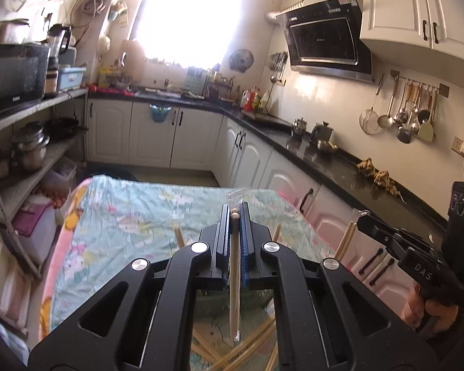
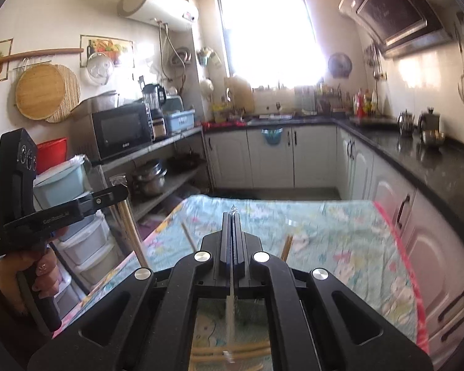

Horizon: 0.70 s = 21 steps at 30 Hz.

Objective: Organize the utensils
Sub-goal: 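Lift both held chopsticks upright and carry them over the green caddy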

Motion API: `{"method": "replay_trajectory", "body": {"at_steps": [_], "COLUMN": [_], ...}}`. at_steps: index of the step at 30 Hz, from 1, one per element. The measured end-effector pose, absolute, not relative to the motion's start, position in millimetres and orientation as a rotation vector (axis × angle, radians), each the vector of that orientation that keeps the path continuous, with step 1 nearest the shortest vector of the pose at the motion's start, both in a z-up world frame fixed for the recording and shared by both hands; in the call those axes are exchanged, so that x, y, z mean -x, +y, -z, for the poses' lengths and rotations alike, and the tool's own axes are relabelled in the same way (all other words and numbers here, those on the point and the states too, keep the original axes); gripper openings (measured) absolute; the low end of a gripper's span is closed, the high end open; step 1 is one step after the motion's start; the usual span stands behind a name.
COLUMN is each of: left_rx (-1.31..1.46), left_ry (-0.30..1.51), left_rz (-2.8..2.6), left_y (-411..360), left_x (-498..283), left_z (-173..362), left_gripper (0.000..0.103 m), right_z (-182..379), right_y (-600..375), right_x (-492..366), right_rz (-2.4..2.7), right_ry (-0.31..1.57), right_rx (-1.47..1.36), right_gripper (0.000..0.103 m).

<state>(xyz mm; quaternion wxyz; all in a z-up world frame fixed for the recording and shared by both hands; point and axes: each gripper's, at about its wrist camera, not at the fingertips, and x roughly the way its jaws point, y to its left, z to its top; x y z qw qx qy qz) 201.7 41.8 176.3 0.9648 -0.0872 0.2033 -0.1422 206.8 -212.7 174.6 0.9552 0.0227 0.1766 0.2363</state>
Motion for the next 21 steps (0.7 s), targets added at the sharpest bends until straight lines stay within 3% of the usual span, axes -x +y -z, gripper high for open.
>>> {"method": "replay_trajectory", "body": {"at_steps": [21], "left_rx": [0.138], "left_ry": [0.246], "left_rz": [0.188], "left_y": [46], "left_x": [-235], "left_z": [-223], "left_gripper": [0.003], "right_z": [-225], "right_y": [-209], "right_x": [-240], "right_rz": [-0.463], "right_ry": [0.18], "right_rx": [-0.059], "right_gripper": [0.001]}}
